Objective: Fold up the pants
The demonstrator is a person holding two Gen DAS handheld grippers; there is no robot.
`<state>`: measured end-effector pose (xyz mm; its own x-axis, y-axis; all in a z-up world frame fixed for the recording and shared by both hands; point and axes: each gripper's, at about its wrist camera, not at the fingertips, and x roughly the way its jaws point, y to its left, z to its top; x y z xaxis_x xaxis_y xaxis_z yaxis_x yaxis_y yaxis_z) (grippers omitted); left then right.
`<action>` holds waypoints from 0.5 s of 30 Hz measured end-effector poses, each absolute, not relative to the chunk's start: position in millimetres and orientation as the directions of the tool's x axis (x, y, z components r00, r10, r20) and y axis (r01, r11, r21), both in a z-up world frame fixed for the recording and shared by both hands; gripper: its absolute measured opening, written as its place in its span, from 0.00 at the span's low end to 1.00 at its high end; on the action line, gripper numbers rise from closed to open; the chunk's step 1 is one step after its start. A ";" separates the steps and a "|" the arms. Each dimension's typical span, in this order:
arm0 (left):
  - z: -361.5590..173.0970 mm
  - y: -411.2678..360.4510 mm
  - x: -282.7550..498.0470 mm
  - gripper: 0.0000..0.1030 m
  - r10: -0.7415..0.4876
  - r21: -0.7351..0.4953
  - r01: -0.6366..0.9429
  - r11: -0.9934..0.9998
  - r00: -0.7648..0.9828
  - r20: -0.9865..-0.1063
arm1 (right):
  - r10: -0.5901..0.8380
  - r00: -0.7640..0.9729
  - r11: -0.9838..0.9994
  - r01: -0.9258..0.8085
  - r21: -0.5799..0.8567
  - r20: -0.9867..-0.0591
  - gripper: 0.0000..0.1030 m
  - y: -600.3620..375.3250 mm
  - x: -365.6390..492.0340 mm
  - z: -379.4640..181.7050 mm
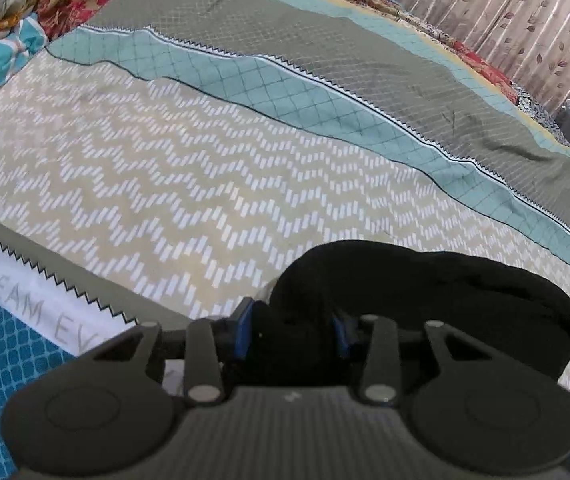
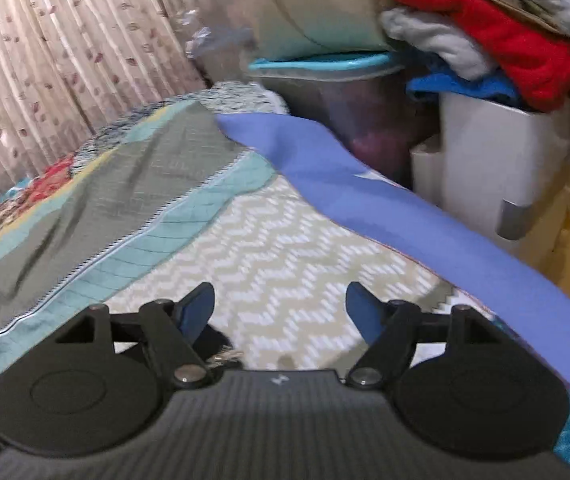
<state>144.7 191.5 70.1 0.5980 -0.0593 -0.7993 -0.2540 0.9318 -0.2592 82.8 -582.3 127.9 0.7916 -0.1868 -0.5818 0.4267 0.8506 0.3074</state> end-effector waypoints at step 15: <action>78.9 192.0 168.8 0.31 0.012 -0.206 -0.281 0.937 0.616 -0.787 | -0.223 0.718 0.960 0.278 -0.022 -0.659 0.27 -508.3 251.0 83.9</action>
